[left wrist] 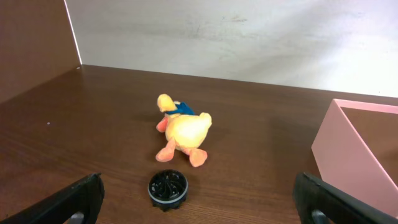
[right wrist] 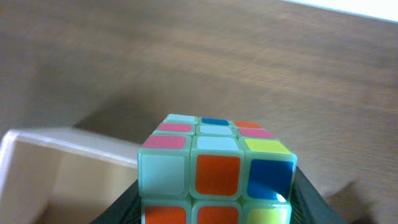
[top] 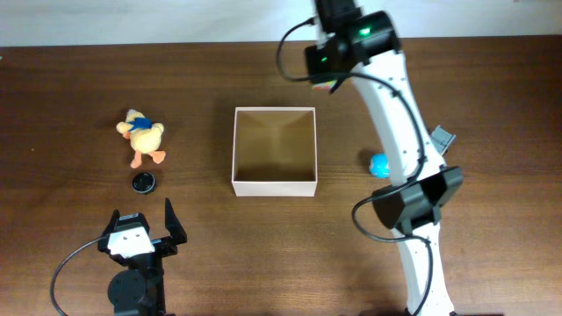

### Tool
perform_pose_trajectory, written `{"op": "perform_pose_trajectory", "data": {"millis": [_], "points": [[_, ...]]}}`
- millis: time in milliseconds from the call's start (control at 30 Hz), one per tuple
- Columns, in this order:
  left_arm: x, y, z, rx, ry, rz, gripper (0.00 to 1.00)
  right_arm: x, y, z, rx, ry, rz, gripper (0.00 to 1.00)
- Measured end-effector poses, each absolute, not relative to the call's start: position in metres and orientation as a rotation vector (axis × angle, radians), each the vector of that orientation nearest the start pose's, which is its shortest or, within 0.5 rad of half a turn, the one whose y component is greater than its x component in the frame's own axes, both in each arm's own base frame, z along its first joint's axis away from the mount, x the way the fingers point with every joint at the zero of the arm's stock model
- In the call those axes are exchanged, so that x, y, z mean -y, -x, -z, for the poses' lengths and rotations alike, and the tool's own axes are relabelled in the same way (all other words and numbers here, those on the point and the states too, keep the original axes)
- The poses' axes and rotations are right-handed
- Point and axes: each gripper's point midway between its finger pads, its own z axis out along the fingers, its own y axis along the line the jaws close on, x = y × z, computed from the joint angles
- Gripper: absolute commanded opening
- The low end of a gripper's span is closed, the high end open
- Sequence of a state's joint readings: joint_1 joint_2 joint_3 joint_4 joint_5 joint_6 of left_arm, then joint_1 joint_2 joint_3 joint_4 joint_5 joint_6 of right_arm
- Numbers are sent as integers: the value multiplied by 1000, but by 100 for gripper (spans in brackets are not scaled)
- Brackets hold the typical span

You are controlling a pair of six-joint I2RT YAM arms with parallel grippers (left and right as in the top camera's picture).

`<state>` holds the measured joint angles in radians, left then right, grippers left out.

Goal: Pack container
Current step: 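Carry the held cube left over the open box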

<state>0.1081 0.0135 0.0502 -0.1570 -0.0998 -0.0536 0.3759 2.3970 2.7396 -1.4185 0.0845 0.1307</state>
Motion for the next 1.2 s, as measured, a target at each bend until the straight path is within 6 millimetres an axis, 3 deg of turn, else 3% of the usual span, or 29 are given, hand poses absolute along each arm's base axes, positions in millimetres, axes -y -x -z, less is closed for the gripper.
{"op": "perform_pose_trajectory", "data": {"millis": [200, 400, 667, 933, 1200], "points": [[-43, -239, -156, -1679, 211, -125, 99, -240, -472, -210, -2655, 465, -79, 30], [-43, -239, -156, -1679, 211, -125, 99, -269, -440, -204, -2706, 524, -94, 30], [-43, -239, -156, -1679, 211, -125, 99, -263, -421, -198, -2815, 351, -90, 29], [-43, -239, -156, -1679, 211, -125, 99, -267, -427, -199, -2812, 184, -131, 29], [-43, -239, -157, -1679, 211, -125, 99, -263, -428, -166, -2870, 141, -67, 29]]}}
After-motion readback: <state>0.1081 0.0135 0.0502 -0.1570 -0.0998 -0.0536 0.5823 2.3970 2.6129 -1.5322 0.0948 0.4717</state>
